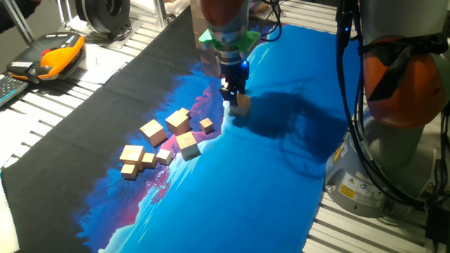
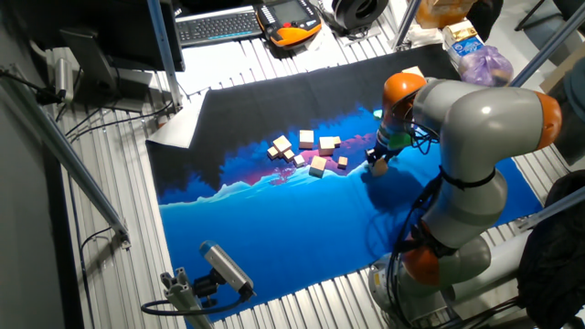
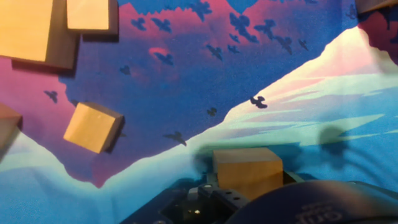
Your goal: Stack the blocks in a vertical line of five
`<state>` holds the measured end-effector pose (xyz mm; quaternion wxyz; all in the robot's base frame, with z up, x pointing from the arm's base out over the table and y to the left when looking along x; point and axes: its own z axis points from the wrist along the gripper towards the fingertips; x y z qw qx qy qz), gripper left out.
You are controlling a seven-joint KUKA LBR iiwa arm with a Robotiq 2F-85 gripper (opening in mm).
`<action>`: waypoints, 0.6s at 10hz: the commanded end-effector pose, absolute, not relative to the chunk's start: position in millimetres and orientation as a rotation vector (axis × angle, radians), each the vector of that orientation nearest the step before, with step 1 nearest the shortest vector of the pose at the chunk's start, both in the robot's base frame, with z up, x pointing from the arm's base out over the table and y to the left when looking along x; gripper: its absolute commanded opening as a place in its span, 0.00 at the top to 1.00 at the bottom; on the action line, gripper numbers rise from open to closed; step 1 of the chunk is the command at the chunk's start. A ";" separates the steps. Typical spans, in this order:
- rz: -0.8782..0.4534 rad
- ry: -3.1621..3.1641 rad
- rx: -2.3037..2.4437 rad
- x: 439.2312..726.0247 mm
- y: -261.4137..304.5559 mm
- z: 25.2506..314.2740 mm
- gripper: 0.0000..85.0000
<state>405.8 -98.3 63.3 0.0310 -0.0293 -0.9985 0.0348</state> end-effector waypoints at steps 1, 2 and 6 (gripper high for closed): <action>0.109 -3.072 -0.093 407.1 -96.7 65.9 0.20; 0.108 -3.058 -0.102 410.2 -94.2 72.7 0.20; 0.123 -3.023 -0.198 423.2 -58.8 102.8 0.20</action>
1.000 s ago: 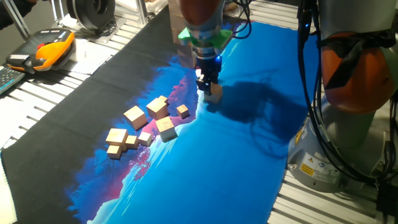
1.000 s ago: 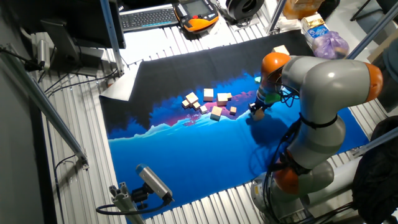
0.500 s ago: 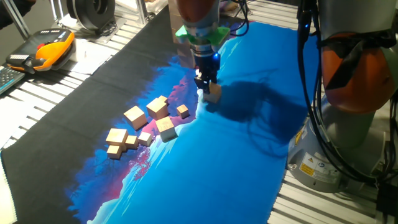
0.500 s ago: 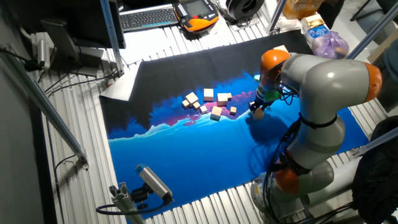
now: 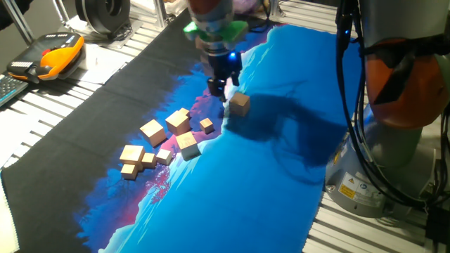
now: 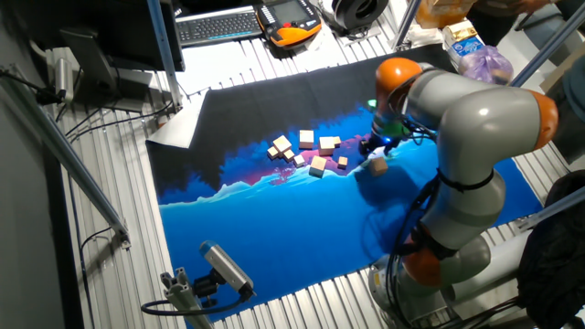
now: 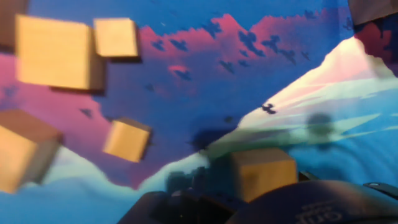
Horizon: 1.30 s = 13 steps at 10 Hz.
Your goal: Stack the blocks in a vertical line of five
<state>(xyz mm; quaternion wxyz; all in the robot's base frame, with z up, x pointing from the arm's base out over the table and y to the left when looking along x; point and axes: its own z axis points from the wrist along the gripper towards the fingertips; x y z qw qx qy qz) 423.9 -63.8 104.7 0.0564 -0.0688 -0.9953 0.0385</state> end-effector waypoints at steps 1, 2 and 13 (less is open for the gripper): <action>0.105 -3.010 -0.241 425.3 -45.7 108.1 0.20; 0.103 -3.002 -0.275 427.6 -32.2 111.5 0.20; 0.080 -3.011 -0.028 443.8 14.1 99.6 1.00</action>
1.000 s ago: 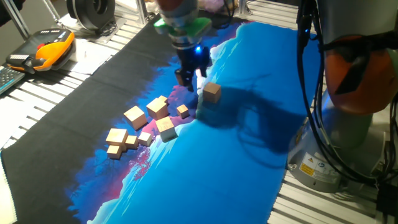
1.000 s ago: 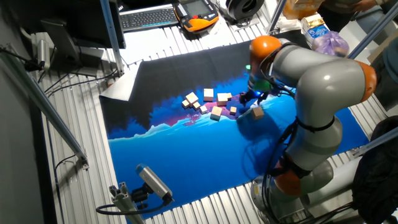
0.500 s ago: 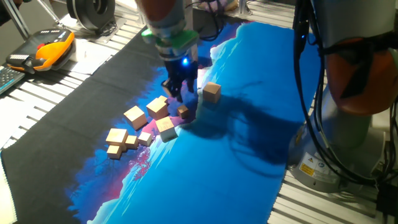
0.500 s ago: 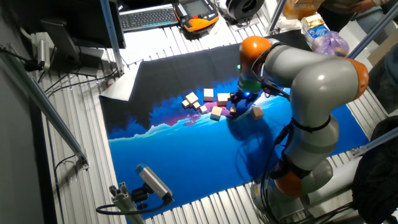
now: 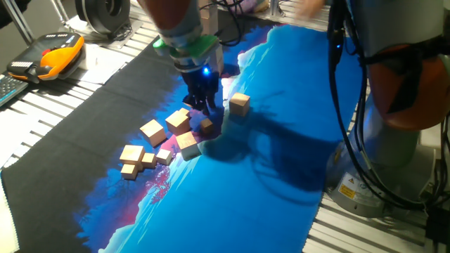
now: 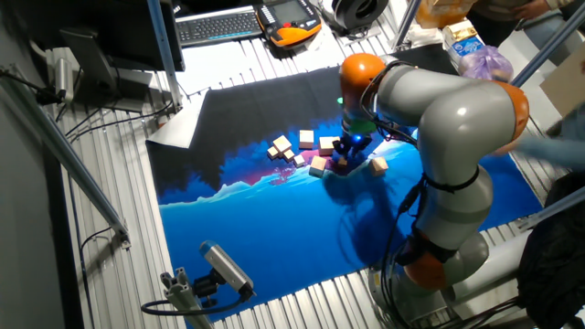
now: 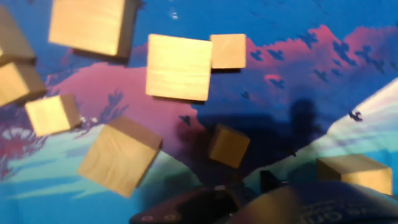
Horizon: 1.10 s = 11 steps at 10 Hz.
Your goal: Stack the blocks in a vertical line of five
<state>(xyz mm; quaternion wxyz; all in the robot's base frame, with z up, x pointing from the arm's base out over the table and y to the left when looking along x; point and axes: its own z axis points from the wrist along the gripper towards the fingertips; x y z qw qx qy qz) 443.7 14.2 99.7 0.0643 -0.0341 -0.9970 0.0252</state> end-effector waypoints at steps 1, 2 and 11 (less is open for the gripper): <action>0.059 -3.025 -0.012 443.8 14.1 99.6 1.00; 0.034 -3.024 -0.013 443.8 14.1 99.6 1.00; 0.042 -3.015 -0.424 469.0 105.9 96.3 0.20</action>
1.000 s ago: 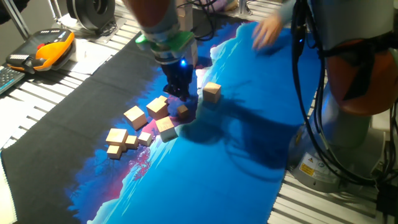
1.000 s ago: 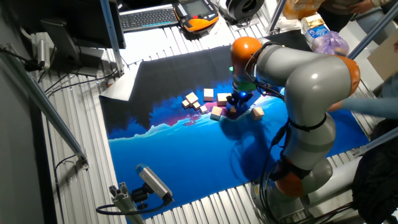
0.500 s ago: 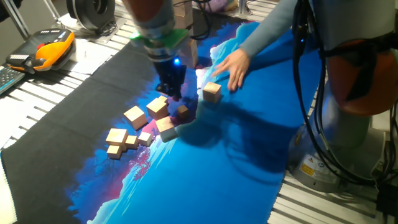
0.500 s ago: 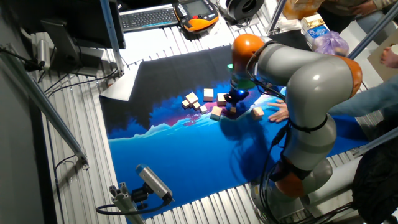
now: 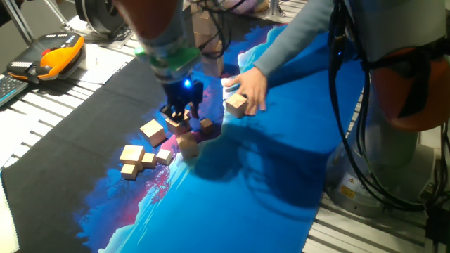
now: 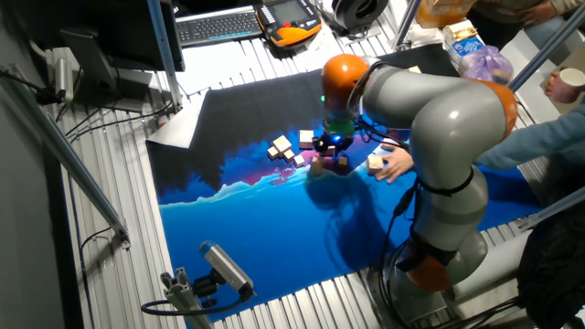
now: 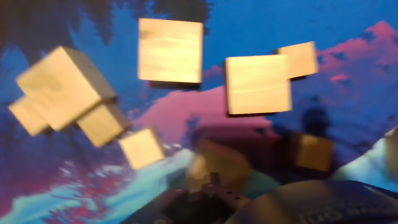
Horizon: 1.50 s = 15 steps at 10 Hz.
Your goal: Stack the blocks in a vertical line of five
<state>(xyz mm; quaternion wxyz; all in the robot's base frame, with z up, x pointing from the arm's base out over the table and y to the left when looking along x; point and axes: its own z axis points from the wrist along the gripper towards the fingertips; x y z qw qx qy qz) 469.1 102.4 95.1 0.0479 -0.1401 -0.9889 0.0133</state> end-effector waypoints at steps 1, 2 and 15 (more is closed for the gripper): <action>0.033 -3.017 -0.440 469.2 109.9 92.0 0.20; 0.038 -3.025 -0.463 468.2 115.3 86.2 0.20; 0.043 -3.062 -0.660 459.5 118.6 55.8 0.20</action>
